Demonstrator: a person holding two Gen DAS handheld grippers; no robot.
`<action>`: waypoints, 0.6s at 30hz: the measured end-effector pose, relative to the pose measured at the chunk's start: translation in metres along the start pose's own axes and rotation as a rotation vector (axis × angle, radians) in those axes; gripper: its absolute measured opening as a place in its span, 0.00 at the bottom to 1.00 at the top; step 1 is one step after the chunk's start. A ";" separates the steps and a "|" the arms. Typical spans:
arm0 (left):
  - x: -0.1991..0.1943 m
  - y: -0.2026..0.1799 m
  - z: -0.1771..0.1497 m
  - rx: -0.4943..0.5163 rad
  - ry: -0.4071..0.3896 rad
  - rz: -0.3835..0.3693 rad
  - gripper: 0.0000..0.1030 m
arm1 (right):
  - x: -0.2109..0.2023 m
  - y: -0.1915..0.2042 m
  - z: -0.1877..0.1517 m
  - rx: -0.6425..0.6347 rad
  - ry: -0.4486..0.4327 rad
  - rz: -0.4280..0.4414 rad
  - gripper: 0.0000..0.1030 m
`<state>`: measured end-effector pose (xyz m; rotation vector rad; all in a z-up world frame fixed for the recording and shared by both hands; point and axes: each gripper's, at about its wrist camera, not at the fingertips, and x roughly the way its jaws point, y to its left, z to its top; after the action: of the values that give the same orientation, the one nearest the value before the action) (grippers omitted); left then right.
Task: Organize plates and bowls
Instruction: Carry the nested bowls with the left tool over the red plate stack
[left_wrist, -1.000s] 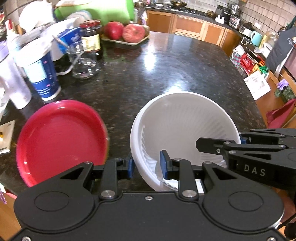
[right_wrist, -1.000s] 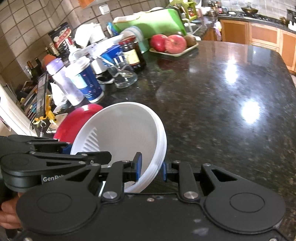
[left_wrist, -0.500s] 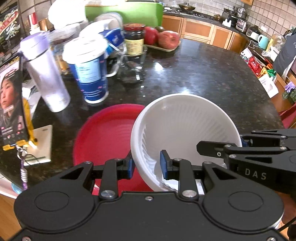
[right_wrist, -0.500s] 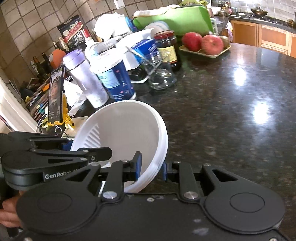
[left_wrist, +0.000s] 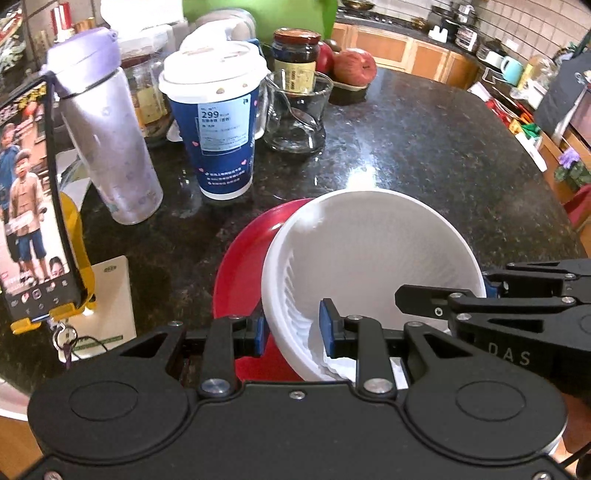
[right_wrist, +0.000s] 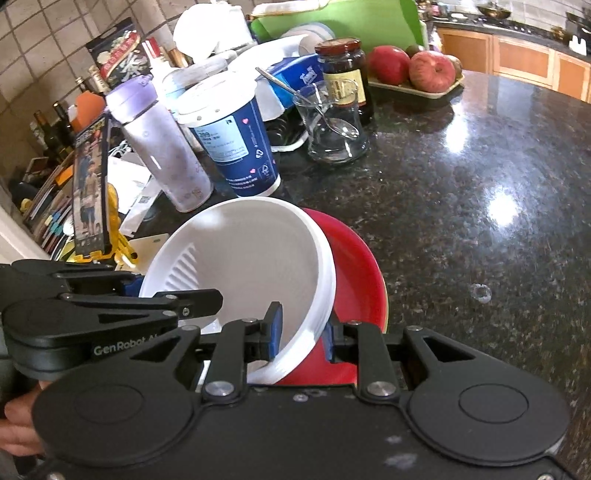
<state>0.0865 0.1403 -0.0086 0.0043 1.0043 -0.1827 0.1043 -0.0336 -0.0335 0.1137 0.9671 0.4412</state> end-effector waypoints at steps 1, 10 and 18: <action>0.002 0.001 0.001 0.006 0.004 -0.007 0.34 | 0.001 0.000 0.000 0.009 0.002 -0.004 0.24; 0.008 0.005 0.006 0.049 -0.002 -0.044 0.34 | 0.006 0.000 0.001 0.050 -0.005 -0.046 0.24; 0.008 0.005 0.009 0.059 -0.011 -0.056 0.34 | 0.008 -0.002 0.000 0.066 -0.003 -0.042 0.27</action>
<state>0.0989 0.1437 -0.0111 0.0290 0.9886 -0.2628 0.1083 -0.0317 -0.0405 0.1532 0.9800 0.3702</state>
